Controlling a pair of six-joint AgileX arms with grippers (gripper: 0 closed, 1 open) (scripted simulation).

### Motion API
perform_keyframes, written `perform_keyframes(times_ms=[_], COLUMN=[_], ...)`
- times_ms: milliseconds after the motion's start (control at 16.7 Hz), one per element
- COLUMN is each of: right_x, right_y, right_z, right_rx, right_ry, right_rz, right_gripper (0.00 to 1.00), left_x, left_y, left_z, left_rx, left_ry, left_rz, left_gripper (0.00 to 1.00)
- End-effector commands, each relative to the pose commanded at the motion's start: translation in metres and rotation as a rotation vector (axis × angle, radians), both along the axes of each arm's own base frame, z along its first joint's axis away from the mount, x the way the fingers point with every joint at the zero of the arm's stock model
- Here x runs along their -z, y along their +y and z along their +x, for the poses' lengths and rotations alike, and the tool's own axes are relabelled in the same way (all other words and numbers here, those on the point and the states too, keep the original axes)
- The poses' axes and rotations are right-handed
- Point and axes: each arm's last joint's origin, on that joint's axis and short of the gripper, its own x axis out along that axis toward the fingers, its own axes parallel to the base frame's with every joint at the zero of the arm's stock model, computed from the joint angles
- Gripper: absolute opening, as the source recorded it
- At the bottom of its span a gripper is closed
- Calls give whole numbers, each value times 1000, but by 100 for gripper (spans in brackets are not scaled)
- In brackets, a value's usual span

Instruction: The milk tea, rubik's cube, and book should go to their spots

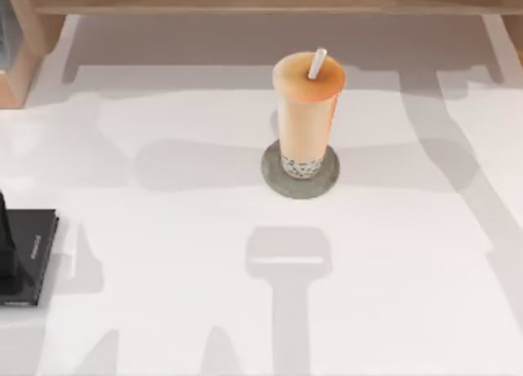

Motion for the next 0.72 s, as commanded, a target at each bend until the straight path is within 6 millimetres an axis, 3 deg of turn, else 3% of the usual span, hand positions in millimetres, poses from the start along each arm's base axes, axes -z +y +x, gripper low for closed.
perform_keyframes(times_ms=[300,480,720], right_x=[-6,-11,-10], right_y=[10,16,9], right_z=[8,28,62], right_rx=[-63,-113,-88], right_ry=[-10,-16,-9], right_rz=[39,55,19], right_gripper=[0,0,0], left_x=[0,0,0], left_y=[0,0,0], left_z=[0,0,0], left_rx=[0,0,0], left_ry=[0,0,0], left_rz=[0,0,0], left_gripper=[100,100,100])
